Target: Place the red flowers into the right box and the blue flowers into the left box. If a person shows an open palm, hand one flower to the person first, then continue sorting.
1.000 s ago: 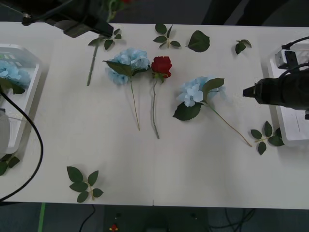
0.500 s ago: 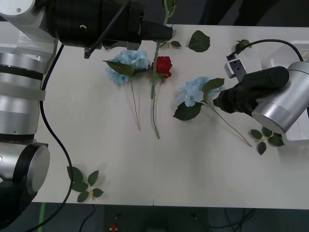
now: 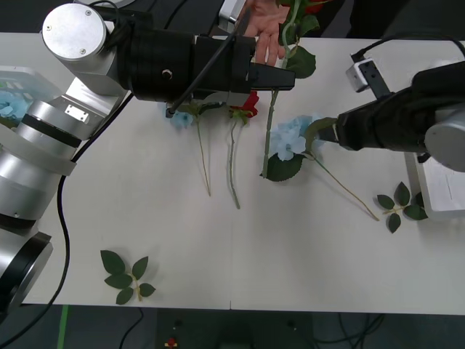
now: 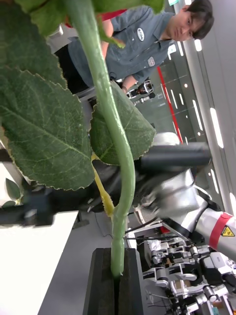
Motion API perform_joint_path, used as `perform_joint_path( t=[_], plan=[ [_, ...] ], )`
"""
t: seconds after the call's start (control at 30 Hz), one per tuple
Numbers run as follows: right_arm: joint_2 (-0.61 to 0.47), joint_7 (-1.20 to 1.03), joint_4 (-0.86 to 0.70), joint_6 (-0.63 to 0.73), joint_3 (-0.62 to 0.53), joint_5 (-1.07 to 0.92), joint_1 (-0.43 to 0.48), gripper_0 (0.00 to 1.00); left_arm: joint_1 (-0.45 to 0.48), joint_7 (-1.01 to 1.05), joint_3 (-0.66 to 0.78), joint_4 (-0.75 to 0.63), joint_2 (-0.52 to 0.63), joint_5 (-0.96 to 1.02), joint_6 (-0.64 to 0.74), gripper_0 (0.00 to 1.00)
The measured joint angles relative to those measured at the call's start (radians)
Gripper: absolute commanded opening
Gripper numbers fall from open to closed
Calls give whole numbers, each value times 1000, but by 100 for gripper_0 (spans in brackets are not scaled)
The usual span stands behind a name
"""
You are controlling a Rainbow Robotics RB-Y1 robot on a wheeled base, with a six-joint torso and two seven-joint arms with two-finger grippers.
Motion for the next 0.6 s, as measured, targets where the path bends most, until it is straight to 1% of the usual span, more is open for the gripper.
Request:
perform_joint_path(
  t=[0.13,0.33,0.4,0.5,0.6],
  plan=[
    [-40,58,-42,-1,-156,-157,96,100,1,0,-1,0,5,2,-3,0],
    [-75,348,-95,-1,-383,-377,266,100,6,-1,-1,-1,6,10,-3,0],
    [-76,385,-105,-1,-442,-449,313,100,6,-1,-1,-1,6,14,-3,0],
    [-76,425,-107,0,-499,-601,362,100,6,-1,-1,-1,6,17,-3,0],
    [-76,522,-103,4,-520,-774,387,100,6,-1,-1,-1,6,17,-3,0]
  ],
)
